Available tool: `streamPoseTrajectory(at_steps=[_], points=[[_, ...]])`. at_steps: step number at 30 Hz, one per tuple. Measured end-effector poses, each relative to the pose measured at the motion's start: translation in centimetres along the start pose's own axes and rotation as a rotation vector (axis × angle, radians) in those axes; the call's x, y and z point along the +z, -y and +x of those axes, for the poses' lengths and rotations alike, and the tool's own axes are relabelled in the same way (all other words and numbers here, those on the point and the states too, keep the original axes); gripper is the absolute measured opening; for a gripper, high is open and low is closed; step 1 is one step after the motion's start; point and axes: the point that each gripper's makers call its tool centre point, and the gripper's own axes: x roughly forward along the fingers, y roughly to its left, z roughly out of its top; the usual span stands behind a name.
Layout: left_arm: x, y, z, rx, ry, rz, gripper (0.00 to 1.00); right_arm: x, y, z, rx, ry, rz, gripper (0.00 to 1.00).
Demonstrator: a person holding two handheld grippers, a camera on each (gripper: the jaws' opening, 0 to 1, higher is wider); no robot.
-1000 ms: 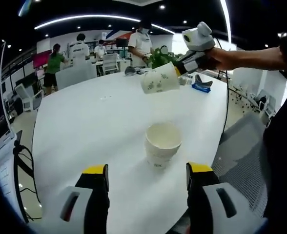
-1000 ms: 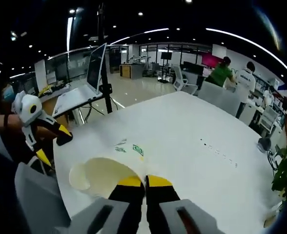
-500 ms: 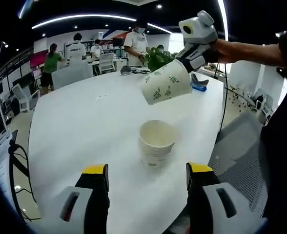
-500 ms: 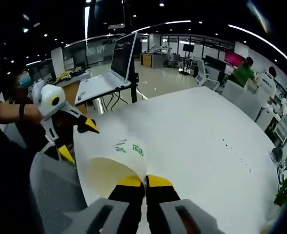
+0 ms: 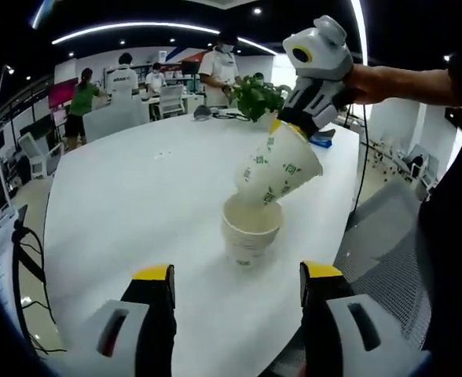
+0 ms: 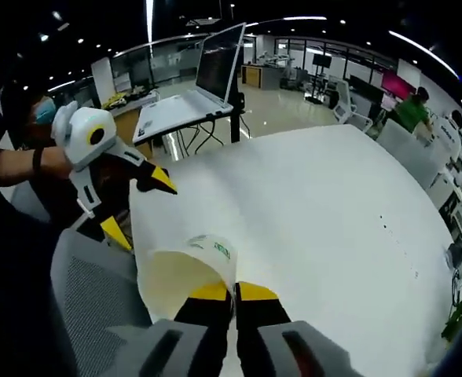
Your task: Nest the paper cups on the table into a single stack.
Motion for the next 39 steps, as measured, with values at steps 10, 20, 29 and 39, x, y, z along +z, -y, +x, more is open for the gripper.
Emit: streamPoseTrajectory(at_steps=[10,20,29,39], points=[[0.1,-0.3,-0.1,0.002,0.002,-0.005,0.62,0.6,-1.0,0.8,0.021,-0.01,0.005,0.0],[-0.1,-0.4,0.0,0.006,-0.002,-0.011,0.63,0.6,-1.0,1.9,0.04,-0.017,0.001,0.0],[-0.4,-0.2,0.5,0.003,-0.014,-0.008,0.62,0.0,-1.5,1.6,0.037,0.008,-0.032,0.11],[-0.2,1.0,4.8,-0.056,-0.101,0.189,0.59,-4.6,-2.3,4.2,0.047,-0.022,-0.164,0.48]])
